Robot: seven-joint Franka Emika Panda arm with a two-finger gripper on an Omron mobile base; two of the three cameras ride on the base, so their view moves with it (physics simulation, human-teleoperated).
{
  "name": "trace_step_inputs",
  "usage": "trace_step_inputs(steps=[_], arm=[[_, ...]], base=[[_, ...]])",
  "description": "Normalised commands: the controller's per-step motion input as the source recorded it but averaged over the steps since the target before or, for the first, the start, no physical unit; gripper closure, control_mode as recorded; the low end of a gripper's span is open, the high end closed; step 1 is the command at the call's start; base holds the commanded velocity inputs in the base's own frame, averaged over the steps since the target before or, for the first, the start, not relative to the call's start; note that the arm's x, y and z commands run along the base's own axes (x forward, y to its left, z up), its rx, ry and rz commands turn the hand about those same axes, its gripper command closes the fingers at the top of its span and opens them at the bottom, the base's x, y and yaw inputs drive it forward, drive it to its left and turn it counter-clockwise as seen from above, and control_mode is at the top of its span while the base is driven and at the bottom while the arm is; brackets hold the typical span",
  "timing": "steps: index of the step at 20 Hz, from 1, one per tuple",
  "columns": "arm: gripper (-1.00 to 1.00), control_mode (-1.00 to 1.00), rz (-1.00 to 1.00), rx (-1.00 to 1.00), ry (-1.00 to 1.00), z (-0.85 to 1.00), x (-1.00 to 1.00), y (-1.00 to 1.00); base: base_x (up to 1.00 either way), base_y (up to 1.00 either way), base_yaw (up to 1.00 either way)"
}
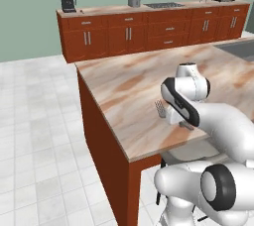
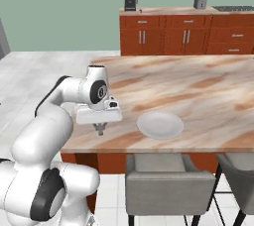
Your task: Take the fork and place it on the left side of the plate. Then take the spoon and place it on the right side of the plate. Make sure they're directly next to the plate.
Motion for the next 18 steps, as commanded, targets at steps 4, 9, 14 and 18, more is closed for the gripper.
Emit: trace_step_inputs(steps=[4, 9, 14, 18], arm=[[1.00, -1.00, -0.04, 0.00, -0.05, -0.44, 0.23, -0.05], [1.00, -1.00, -0.05, 0.00, -0.13, -0.45, 0.10, -0.16], [1.00, -1.00, -0.05, 0.00, -0.10, -0.32, 0.25, -0.20], [1.00, -1.00, -0.05, -0.02, -0.06, -0.31, 0.32, -0.09]], base=[[0.00, 0.00, 0.00], [0.00, 0.00, 0.00], [0.00, 0.00, 0.00], [0.00, 0.00, 0.00]])
